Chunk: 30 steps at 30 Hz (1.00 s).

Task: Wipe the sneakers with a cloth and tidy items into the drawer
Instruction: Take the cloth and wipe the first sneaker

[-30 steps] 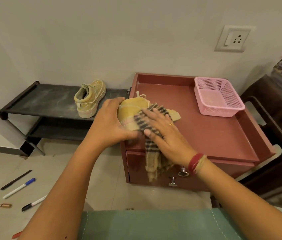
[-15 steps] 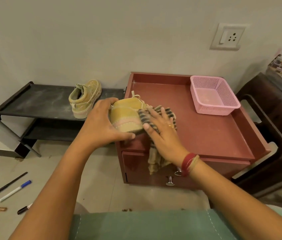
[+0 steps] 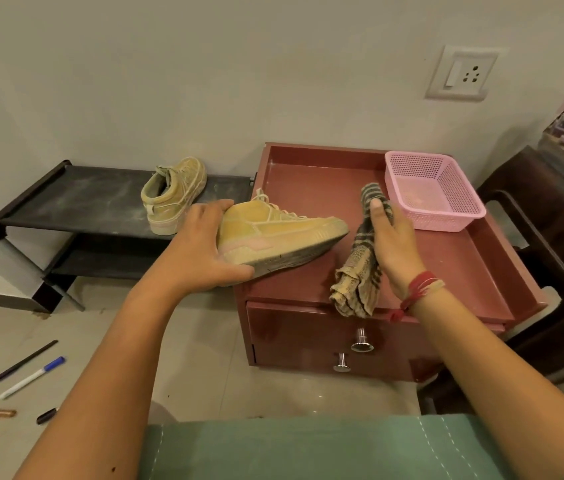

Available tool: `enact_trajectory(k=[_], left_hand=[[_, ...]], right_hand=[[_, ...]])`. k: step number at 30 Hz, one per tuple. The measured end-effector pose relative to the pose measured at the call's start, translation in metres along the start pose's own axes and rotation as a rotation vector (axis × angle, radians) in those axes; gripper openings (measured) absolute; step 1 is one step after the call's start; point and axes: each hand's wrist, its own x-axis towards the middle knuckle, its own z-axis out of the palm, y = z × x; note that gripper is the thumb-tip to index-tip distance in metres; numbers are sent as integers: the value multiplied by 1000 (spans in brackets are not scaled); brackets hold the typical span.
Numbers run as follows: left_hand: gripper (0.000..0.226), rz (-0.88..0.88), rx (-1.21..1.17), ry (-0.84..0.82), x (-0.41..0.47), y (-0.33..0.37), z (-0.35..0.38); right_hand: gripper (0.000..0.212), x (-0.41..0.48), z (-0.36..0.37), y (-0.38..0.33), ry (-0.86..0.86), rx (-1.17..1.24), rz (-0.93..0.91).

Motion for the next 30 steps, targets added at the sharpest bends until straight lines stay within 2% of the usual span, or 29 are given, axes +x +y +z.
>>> enact_trajectory(k=[3,7,10,12,13,16,17,21,25,27,29,30], left_hand=[[110,-2,4,16,2,4,6],[108,-9,26,65,5,6,12],[110,-1,31,59,6,6,12],[109,23,43,62,6,7,11],[107,29,48,60,6,7,10],[104,39,67,53,5,7,10],[104,45,71,51,4,7,10],[106,65,58,50,5,8,11],[105,70,82,50,5,8,10],[106,72,82,42,4,8,10],[109,87,73,44,4,9,10],[109,91,74,44,4,9,10]], right_hand=[[34,-7,20,5,-86,-159,-63],[41,-39,45,2,-175,-411,-316],[47,-63,46,-5,-407,-586,-587],[50,-57,40,0,-481,-652,-664],[51,-49,36,3,-446,-677,-651],[55,-32,27,5,-297,-674,-463],[56,-36,28,2,-324,-658,-460],[52,-63,41,0,-558,-596,-660],[56,-43,35,-1,-379,-598,-517],[58,-51,38,-7,-435,-570,-524],[54,-64,42,-6,-574,-568,-609],[53,-64,41,-5,-583,-584,-633]])
